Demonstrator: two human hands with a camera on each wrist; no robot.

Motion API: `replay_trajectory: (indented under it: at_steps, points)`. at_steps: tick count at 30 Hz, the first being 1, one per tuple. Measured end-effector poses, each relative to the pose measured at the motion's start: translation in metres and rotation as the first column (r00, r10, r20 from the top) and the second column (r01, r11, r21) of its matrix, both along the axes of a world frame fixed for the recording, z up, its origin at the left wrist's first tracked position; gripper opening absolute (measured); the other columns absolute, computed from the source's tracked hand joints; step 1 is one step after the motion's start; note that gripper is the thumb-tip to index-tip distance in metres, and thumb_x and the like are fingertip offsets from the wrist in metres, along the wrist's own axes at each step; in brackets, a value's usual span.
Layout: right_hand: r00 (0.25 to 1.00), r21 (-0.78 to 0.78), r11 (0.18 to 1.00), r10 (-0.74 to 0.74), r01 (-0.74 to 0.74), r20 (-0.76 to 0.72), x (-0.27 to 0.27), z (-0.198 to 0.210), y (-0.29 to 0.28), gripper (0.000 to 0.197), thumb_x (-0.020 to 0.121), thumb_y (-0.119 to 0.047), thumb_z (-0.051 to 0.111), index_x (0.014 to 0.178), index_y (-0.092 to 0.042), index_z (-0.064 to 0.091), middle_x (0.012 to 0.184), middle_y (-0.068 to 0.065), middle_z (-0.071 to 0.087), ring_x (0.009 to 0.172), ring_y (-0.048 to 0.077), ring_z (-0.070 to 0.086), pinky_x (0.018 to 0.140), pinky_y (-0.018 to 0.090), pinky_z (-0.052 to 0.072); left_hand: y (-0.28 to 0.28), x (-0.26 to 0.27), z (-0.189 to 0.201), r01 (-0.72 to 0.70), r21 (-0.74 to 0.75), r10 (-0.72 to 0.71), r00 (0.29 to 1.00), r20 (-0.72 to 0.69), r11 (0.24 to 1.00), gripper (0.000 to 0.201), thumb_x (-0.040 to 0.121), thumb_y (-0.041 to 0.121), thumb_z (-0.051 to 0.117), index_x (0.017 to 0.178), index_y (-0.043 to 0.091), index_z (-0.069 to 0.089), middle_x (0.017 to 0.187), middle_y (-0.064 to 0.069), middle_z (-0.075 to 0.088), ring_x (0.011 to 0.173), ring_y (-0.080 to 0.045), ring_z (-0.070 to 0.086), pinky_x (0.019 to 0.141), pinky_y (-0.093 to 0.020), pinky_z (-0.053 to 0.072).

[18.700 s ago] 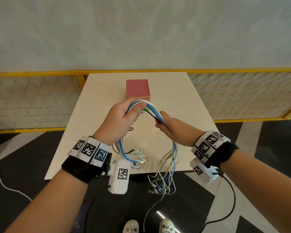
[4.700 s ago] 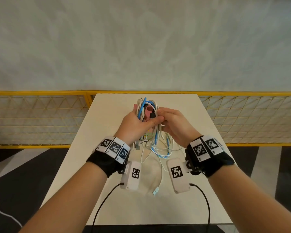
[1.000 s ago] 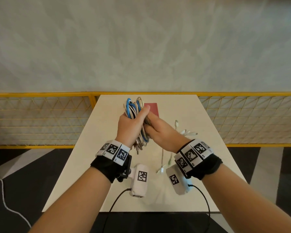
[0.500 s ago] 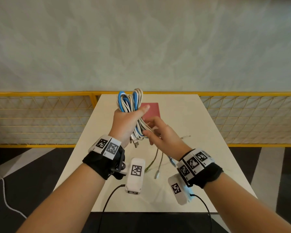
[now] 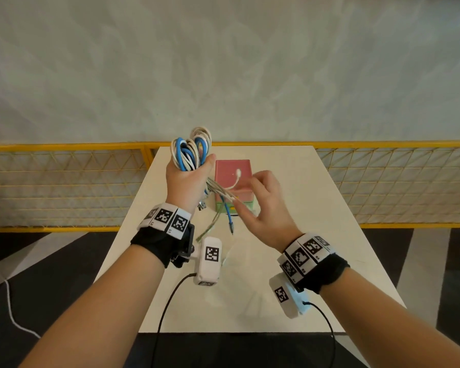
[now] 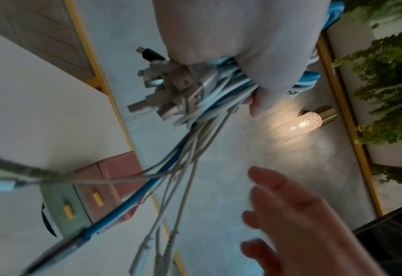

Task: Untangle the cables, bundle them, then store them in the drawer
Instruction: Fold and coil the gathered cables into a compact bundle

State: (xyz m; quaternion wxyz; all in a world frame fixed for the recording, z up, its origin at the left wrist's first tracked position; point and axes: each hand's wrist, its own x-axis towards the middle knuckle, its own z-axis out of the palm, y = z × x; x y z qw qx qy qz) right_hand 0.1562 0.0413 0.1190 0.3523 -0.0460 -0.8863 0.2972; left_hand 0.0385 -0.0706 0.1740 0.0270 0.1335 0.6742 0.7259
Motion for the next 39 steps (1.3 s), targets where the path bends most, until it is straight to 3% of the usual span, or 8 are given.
replay_trajectory:
  at_steps: [5,9,13,19,21,24,27,39]
  points:
    - [0.853,-0.743,0.662,0.325,0.105,0.410,-0.024,0.009,-0.019,0.075,0.093,-0.063,0.019,0.096,-0.002,0.064,0.081,0.019,0.071,0.071,0.029,0.069,0.061,0.030,0.055,0.007,0.012,-0.002,0.047,-0.029,-0.048,0.998,-0.044,0.998,0.023,0.082,0.019,0.076,0.101,0.012,0.064,0.083,0.007,0.066,0.062,0.013,0.060,0.057,-0.004,0.045]
    - [0.903,-0.987,0.073,0.398,0.143,0.161,-0.040,0.006,-0.014,0.054,0.094,-0.052,0.043,0.110,-0.002,0.057,0.093,0.015,0.069,0.085,0.026,0.068,0.082,0.037,0.056,0.003,0.023,-0.008,0.167,-0.080,-0.169,0.985,-0.026,0.983,0.019,0.080,0.020,0.079,0.094,0.021,0.067,0.089,0.009,0.071,0.075,0.007,0.066,0.066,-0.011,0.050]
    - [0.952,-0.957,-0.261,0.303,0.123,0.040,-0.047,0.006,0.001,0.027,0.099,-0.015,0.043,0.101,0.006,0.061,0.078,0.016,0.068,0.065,0.021,0.069,0.054,0.029,0.058,-0.008,0.029,-0.015,0.270,-0.124,-0.271,0.963,0.008,0.955,0.011,0.081,0.012,0.077,0.087,0.017,0.069,0.083,0.005,0.072,0.075,0.000,0.068,0.069,-0.017,0.051]
    - [0.986,-0.948,-0.277,0.083,0.160,0.143,-0.040,0.001,0.019,0.035,0.101,-0.026,0.041,0.068,-0.012,0.045,0.032,-0.005,0.033,0.022,0.005,0.028,0.025,0.015,0.025,-0.024,0.034,-0.018,0.483,-0.241,-0.484,0.873,0.060,0.842,0.021,0.082,0.012,0.076,0.088,-0.006,0.068,0.064,-0.006,0.063,0.061,-0.014,0.061,0.067,-0.028,0.054]
    - [0.992,-0.987,-0.102,0.024,0.127,0.125,-0.035,0.006,0.010,0.033,0.098,-0.023,0.047,0.067,-0.013,0.047,0.034,-0.007,0.037,0.025,0.004,0.028,0.026,0.017,0.023,-0.023,0.034,-0.021,0.514,-0.258,-0.500,0.857,0.121,0.818,0.029,0.082,0.015,0.076,0.092,-0.010,0.066,0.062,-0.009,0.060,0.057,-0.017,0.061,0.065,-0.029,0.054]
    - [0.987,-0.965,0.212,-0.057,0.157,0.149,-0.034,0.008,0.000,0.025,0.093,-0.024,0.057,0.071,-0.013,0.058,0.052,0.000,0.054,0.041,0.009,0.050,0.041,0.023,0.043,-0.019,0.038,-0.025,0.495,-0.273,-0.460,0.869,0.183,0.825,0.023,0.083,0.021,0.076,0.081,0.000,0.069,0.062,-0.010,0.061,0.054,-0.016,0.060,0.059,-0.027,0.052]
    - [0.994,-0.946,0.306,-0.040,0.109,0.102,-0.033,0.015,-0.007,0.023,0.091,-0.024,0.058,0.092,-0.003,0.067,0.079,0.013,0.068,0.075,0.026,0.067,0.074,0.039,0.056,-0.013,0.042,-0.029,0.419,-0.245,-0.396,0.908,0.140,0.874,0.008,0.084,0.017,0.074,0.086,0.010,0.072,0.071,-0.002,0.071,0.060,-0.008,0.067,0.059,-0.017,0.050]
    - [0.971,-0.991,-0.038,0.196,-0.128,-0.133,-0.021,0.033,-0.014,0.026,0.094,-0.022,0.043,0.095,-0.007,0.064,0.085,0.009,0.066,0.077,0.020,0.065,0.072,0.030,0.054,0.000,0.047,-0.032,0.416,-0.291,-0.417,0.907,0.061,0.862,0.031,0.073,0.017,0.084,0.099,0.023,0.069,0.085,0.010,0.073,0.078,0.003,0.069,0.068,-0.010,0.052]
